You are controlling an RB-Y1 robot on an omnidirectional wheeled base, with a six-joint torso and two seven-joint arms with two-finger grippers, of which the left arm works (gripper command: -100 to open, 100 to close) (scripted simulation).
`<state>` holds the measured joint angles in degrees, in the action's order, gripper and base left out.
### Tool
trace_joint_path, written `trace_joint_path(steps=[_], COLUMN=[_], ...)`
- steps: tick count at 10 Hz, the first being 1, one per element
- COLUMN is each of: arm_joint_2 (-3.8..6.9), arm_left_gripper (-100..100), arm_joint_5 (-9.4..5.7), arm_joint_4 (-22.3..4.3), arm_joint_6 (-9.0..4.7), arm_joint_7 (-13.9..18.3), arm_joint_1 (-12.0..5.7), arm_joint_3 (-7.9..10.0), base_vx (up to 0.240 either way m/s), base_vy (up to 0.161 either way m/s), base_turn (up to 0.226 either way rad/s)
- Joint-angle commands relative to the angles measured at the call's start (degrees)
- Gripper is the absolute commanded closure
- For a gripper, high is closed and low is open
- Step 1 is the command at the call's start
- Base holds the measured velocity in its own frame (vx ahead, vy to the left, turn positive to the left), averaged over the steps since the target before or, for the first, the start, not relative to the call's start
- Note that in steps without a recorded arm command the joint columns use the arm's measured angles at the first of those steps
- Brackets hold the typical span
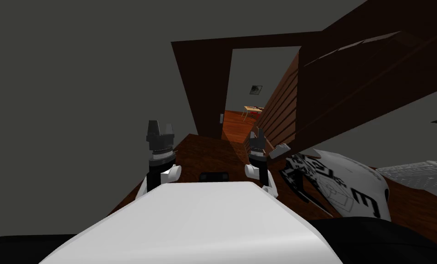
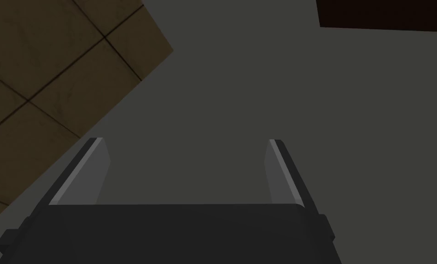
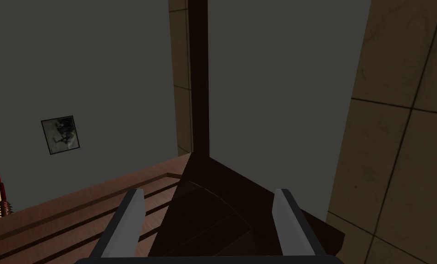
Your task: Pull the door open
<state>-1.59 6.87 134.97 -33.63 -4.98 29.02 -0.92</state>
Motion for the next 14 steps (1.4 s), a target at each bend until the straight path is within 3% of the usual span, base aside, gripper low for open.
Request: trace_joint_path(steps=[1, 7, 14], arm_joint_2=[0.65, 2.55, 4.21], arm_left_gripper=[-100, -100, -100], arm_joint_5=[0.03, 0.14, 0.26], arm_joint_4=[-1.8, -8.3, -15.9], arm_joint_6=[0.36, 1.67, 3.21], arm_joint_7=[0.5, 2.5, 4.7], arm_joint_1=[-0.94, -4.39, -8.4], arm_joint_3=[-0.07, -0.32, -0.61], base_vx=[0.017, 0.158, 0.095], base_vy=[0.007, -0.051, -0.039], base_turn=[-0.04, -0.007, -0.012])
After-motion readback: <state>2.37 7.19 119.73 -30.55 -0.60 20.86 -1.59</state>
